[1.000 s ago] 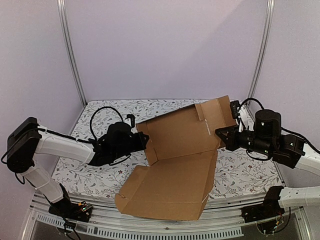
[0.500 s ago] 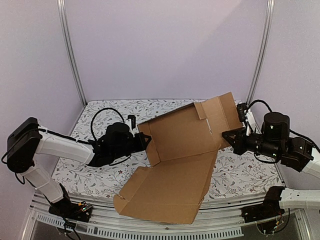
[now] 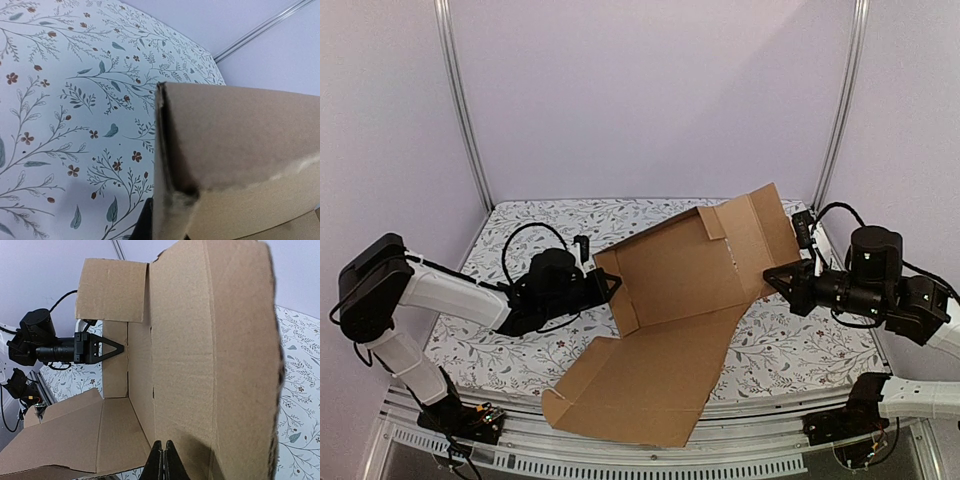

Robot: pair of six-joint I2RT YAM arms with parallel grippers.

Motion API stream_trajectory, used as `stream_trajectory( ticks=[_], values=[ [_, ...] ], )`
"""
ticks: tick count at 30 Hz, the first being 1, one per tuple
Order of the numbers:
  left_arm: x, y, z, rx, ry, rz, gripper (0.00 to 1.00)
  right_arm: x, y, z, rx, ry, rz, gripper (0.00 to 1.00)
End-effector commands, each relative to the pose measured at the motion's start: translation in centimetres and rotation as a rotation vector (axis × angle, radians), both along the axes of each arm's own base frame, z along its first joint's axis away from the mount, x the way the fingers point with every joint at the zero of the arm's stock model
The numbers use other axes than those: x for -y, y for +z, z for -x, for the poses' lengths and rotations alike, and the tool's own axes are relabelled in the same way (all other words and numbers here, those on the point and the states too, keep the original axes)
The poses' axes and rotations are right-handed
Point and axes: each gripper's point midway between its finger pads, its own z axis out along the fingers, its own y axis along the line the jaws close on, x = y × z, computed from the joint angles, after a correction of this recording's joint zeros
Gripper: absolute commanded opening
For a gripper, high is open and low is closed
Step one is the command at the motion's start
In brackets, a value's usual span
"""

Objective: Fold the paper box

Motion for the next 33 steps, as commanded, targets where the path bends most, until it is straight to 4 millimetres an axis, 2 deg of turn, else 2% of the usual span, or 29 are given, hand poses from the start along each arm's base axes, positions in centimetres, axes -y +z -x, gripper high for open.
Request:
stream_trajectory(
  ticks=[1,25,33],
  values=[
    [0.4,0.8,-0.4,0.002,-0.005,0.080,0.00,0.3,-1.2,0.5,-0.016,0.011,0.030,0.02],
    [1.8,1.7,0.3,0.034,-0.083,0.122,0.00,1.9,-0.4,0.6,0.017,-0.044,0.029,0.06],
    [2.2,2.2,0.4,0.051,-0.098,0.123,0.00,1.9,0.1,1.0,0.027,-0.027,0.016,0.00]
  ],
)
